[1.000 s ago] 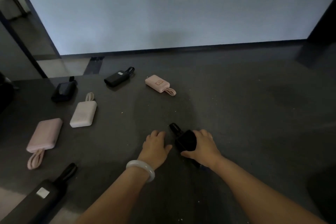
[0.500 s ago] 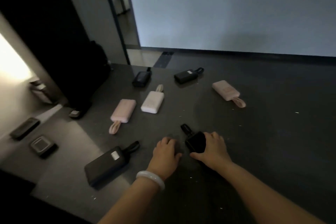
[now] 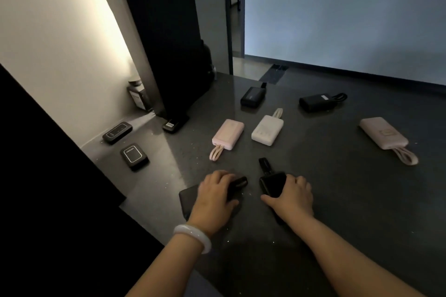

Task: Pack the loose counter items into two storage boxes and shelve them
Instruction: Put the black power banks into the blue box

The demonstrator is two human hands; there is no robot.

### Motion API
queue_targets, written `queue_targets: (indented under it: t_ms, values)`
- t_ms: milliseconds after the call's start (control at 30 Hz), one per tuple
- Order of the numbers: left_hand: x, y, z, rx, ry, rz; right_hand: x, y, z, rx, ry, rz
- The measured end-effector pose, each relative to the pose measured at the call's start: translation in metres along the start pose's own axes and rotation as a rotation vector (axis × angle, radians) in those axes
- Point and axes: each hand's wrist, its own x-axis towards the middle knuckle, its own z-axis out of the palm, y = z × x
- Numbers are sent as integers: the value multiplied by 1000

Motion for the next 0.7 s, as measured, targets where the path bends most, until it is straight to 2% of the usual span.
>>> queue_targets:
  t_ms: [100,233,367,500,600,700]
  values:
    - [6,-29,-14,90,-129,-214,1,-7,2,-7,1,5]
    - [8,-49,-16,121,-282,-235,-2,-13,4,-10,11,12]
    - [8,-52,-14,131,-233,-235,-5,-15,6,24,31,30]
    - [13,-33,-14,38,-169,-258,-7,-7,-4,89,64,33]
    - [25,-2,-15,-31,-129,-177,-13,11,-25,186,115,49]
    - [41,43,-9,-143,-159,-43,-24,37,-60,261,211,77]
